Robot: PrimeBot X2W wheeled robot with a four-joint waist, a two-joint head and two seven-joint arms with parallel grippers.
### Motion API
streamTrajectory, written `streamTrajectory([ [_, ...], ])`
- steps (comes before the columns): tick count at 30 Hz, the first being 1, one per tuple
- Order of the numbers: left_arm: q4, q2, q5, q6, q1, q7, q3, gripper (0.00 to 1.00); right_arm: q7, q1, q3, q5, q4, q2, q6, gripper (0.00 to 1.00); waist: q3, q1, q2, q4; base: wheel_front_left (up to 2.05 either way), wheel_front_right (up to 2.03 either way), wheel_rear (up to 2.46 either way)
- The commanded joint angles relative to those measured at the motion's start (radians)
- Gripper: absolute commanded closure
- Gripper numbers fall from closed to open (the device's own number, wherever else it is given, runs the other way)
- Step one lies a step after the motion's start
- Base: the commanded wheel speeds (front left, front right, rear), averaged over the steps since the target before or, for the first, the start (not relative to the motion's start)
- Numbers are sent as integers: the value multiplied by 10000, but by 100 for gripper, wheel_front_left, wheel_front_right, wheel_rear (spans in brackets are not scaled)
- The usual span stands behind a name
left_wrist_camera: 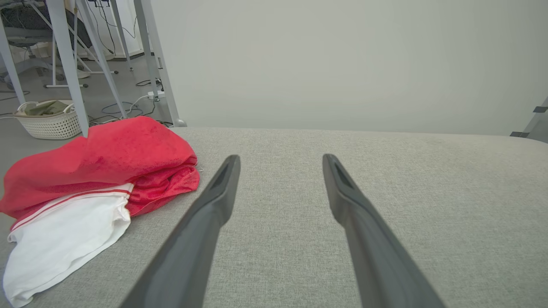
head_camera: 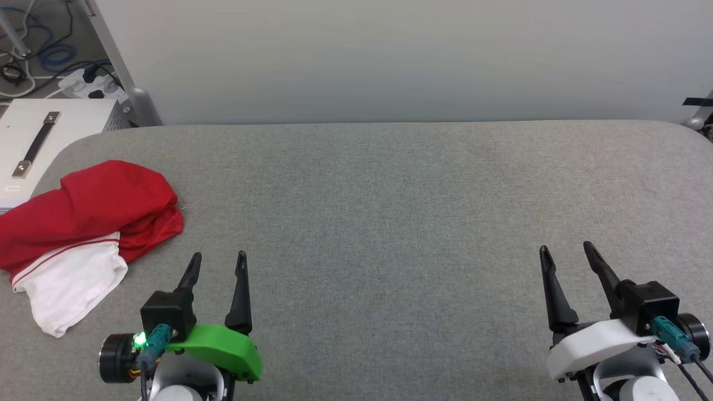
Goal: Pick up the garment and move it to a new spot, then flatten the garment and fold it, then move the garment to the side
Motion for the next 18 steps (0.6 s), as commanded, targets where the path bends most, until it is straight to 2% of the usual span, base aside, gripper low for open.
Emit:
streamTrajectory([
  [1,113,-20,-99,-63,226,-104,-28,0,-105,143,2,76,57,11,-4,0,0,0,0,4,0,0,0],
  [18,554,-27,-475,-190,219,-500,-167,0,-495,135,-34,274,241,15,-6,0,120,0,0,70,0,0,0],
])
